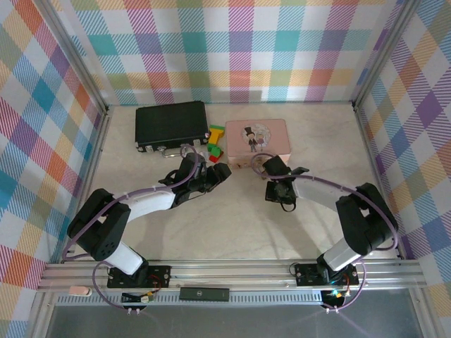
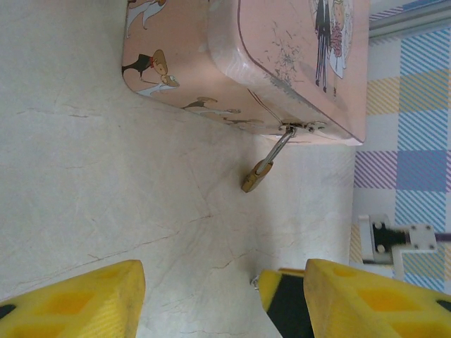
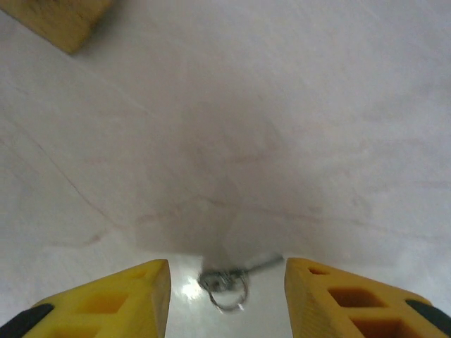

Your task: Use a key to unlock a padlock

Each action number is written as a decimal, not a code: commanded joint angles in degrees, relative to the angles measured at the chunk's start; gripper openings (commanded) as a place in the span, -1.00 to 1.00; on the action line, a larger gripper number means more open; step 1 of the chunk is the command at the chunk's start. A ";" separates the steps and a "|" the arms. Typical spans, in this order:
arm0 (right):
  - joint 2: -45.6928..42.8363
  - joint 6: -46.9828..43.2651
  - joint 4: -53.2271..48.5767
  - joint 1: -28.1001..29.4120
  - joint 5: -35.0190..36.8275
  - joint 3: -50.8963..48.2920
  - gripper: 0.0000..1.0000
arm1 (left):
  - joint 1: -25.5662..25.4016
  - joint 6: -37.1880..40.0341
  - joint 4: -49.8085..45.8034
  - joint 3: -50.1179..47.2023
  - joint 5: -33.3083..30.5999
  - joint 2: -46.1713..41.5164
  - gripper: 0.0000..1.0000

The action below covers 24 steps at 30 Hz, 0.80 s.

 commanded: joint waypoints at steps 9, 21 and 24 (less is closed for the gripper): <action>0.09 -6.88 3.60 1.35 -0.74 4.03 -0.10 | 0.30 0.44 -1.42 -1.41 -1.57 -2.71 0.21; -1.05 3.79 -1.89 1.51 3.03 -1.28 -0.13 | 0.31 0.21 -1.66 -0.57 -1.74 -1.10 0.21; 1.02 3.93 -0.67 1.52 2.47 -0.54 -0.27 | 0.46 0.57 -2.48 -0.55 -1.92 -1.58 0.21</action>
